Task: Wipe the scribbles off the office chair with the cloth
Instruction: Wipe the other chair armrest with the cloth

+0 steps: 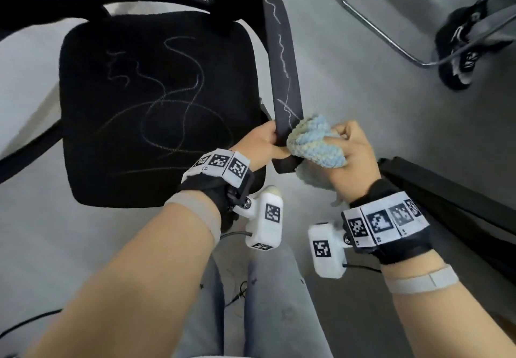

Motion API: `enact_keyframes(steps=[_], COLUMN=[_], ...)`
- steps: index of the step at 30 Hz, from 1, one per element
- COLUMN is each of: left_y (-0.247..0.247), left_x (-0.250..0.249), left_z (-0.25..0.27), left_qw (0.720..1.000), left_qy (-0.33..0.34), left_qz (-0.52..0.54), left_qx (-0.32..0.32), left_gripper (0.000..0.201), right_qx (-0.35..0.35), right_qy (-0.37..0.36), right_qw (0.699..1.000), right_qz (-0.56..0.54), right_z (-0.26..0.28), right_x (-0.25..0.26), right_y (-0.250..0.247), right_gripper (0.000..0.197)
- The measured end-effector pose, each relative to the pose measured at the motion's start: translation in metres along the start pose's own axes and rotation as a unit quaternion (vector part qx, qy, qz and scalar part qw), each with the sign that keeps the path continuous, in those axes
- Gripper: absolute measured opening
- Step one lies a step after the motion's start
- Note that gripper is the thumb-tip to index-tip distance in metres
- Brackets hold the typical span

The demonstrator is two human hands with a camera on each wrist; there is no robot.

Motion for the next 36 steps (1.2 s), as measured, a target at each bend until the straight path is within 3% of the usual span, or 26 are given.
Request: enact_keyframes(steps=[3, 7, 13, 17, 19, 23, 28, 31, 34, 36], left_y=[-0.005, -0.013, -0.027, -0.038, -0.041, -0.039, -0.040, -0.042, -0.048, -0.047], left_x=[0.009, 0.020, 0.024, 0.024, 0.027, 0.035, 0.034, 0.026, 0.014, 0.013], left_z=[0.002, 0.016, 0.021, 0.023, 0.028, 0.036, 0.033, 0.032, 0.029, 0.029], left_qw=[0.999, 0.996, 0.998, 0.998, 0.997, 0.995, 0.995, 0.995, 0.996, 0.995], left_qy=[-0.026, -0.041, -0.039, -0.047, -0.055, -0.069, -0.070, -0.068, -0.057, -0.058], left_qz=[-0.036, -0.073, -0.021, -0.029, -0.039, -0.035, -0.040, -0.044, -0.050, -0.074], left_qx=[0.011, 0.025, 0.053, 0.043, 0.039, 0.056, 0.066, 0.057, 0.043, 0.045], left_gripper=[0.053, 0.049, 0.048, 0.053, 0.054, 0.050, 0.054, 0.049, 0.049, 0.045], right_qx=[0.022, 0.015, -0.026, 0.063, 0.095, 0.059, -0.009, 0.039, 0.096, 0.084], right_qy=[0.001, -0.008, 0.036, -0.003, -0.036, -0.025, 0.004, -0.008, -0.034, -0.041], right_qw=[0.996, 0.998, 0.999, 0.998, 0.993, 0.993, 0.998, 0.999, 0.995, 0.995], right_qz=[0.081, 0.062, -0.003, 0.006, 0.062, 0.102, 0.056, 0.027, 0.020, 0.025], right_z=[-0.001, -0.020, -0.070, -0.031, -0.010, -0.035, -0.057, -0.030, 0.003, -0.002], right_x=[-0.005, 0.019, 0.050, 0.038, 0.030, 0.046, 0.054, 0.035, 0.021, 0.024], right_y=[0.017, 0.028, 0.031, 0.047, 0.058, 0.059, 0.048, 0.055, 0.064, 0.061], right_gripper=[0.013, 0.007, 0.040, 0.029, 0.012, 0.012, 0.019, 0.005, 0.019, 0.021])
Point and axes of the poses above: each hand's wrist, its own z-axis away from the middle knuckle, its own y-axis out of the palm, x = y × z, the point moved 8 cm from there along -z, towards the middle knuckle, and after that the axes turned 10 degrees about y, right-handed, at the moved point
